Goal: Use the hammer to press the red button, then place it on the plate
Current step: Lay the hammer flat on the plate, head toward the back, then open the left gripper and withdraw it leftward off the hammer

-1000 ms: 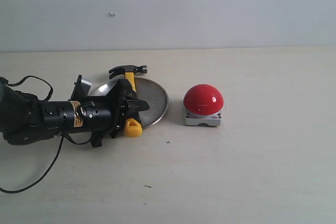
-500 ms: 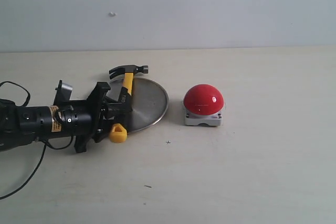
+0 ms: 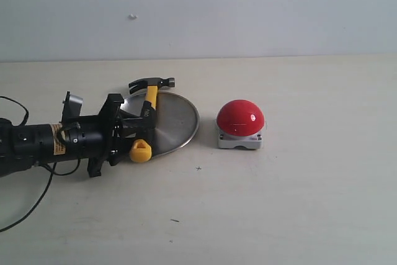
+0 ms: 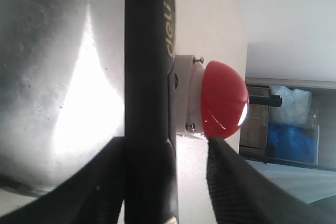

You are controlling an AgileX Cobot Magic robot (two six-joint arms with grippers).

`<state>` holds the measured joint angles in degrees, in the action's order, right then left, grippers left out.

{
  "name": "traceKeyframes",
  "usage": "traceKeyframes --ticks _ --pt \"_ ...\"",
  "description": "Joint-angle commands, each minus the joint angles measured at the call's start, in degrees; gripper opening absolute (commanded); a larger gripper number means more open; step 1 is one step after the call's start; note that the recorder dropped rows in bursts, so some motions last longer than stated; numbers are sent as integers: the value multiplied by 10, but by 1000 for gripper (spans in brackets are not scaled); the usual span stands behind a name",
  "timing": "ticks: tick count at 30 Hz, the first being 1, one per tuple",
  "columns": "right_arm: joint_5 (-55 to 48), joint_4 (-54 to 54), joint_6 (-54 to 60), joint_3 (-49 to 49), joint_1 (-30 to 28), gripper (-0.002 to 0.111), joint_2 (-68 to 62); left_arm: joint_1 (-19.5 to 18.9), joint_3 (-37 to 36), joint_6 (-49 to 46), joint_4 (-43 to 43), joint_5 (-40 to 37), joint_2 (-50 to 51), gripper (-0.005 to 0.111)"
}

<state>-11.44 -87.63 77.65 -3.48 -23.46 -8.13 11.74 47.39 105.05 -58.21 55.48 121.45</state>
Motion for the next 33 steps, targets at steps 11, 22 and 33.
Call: traceKeyframes --ticks 11,22,33 --pt "0 1 2 2 -3 0 2 -16 -2 16 -72 10 -7 47" --pt "0 1 2 2 -3 0 2 -66 -2 23 -117 39 -7 47" --pt "0 1 2 2 -3 0 2 -66 -2 34 -136 66 -7 42"
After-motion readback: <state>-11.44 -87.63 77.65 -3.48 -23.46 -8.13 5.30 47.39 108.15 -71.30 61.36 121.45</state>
